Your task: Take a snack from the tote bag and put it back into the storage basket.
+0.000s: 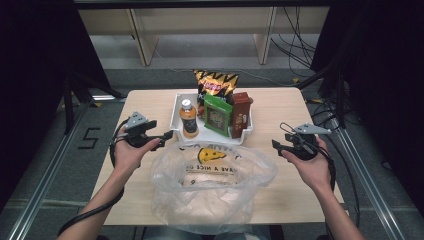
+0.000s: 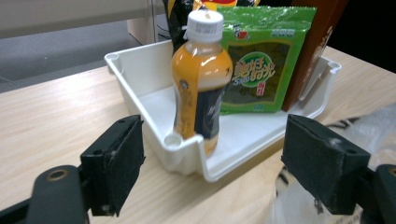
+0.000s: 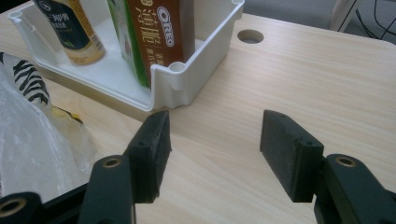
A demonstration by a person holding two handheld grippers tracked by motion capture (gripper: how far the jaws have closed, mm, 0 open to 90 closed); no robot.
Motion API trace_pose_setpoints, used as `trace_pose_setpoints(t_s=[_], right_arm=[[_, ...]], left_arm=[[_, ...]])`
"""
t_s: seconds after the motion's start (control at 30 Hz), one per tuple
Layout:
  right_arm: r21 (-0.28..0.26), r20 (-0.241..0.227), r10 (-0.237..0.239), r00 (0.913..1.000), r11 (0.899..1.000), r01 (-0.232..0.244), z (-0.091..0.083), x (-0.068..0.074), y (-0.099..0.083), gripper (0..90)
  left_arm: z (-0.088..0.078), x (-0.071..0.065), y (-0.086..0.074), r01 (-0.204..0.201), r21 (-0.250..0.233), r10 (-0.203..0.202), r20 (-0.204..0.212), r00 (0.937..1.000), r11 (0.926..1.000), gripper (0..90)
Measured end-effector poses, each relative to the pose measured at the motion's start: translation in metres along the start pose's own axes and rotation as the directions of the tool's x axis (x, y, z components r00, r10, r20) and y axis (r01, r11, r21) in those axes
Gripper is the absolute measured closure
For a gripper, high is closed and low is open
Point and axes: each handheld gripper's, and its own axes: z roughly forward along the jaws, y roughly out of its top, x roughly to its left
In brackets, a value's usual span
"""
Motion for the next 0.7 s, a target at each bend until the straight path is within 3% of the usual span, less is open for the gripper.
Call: trace_pose_setpoints(t_s=[0.17, 0.33, 0.43, 0.57, 0.63, 0.7], right_arm=[[-0.015, 0.019, -0.018, 0.9997, 1.0, 0.018, 0.001, -0.001, 0.0, 43.4], [0.005, -0.008, 0.002, 1.0, 1.0, -0.002, 0.001, 0.0, 0.0, 43.4], [0.002, -0.001, -0.013, 0.9999, 1.0, 0.013, 0.002, -0.001, 0.0, 43.3], [-0.001, 0.005, 0.02, 0.9998, 1.0, -0.02, 0.002, 0.002, 0.0, 42.9], [-0.009, -0.002, -0.012, 0.9999, 1.0, 0.012, 0.003, -0.001, 0.001, 42.8], [-0.005, -0.01, -0.006, 0.9999, 1.0, 0.006, 0.003, -0.002, 0.001, 42.7]], left_arm=[[-0.015, 0.001, -0.014, 0.025, -0.013, -0.025, -0.001, 0.9997, 0.9996, 20.9], [-0.03, -0.002, -0.025, 0.046, -0.036, -0.046, 0.001, 0.9989, 0.9983, 21.8], [-0.038, -0.004, -0.032, 0.06, -0.057, -0.06, 0.004, 0.9982, 0.9965, 22.6], [-0.042, -0.011, -0.04, 0.064, -0.069, -0.063, 0.019, 0.9979, 0.9956, 23.5], [-0.043, -0.013, -0.041, 0.063, -0.076, -0.062, 0.017, 0.9979, 0.9951, 22.9], [-0.045, -0.013, -0.041, 0.067, -0.085, -0.066, 0.011, 0.9978, 0.9942, 22.7]])
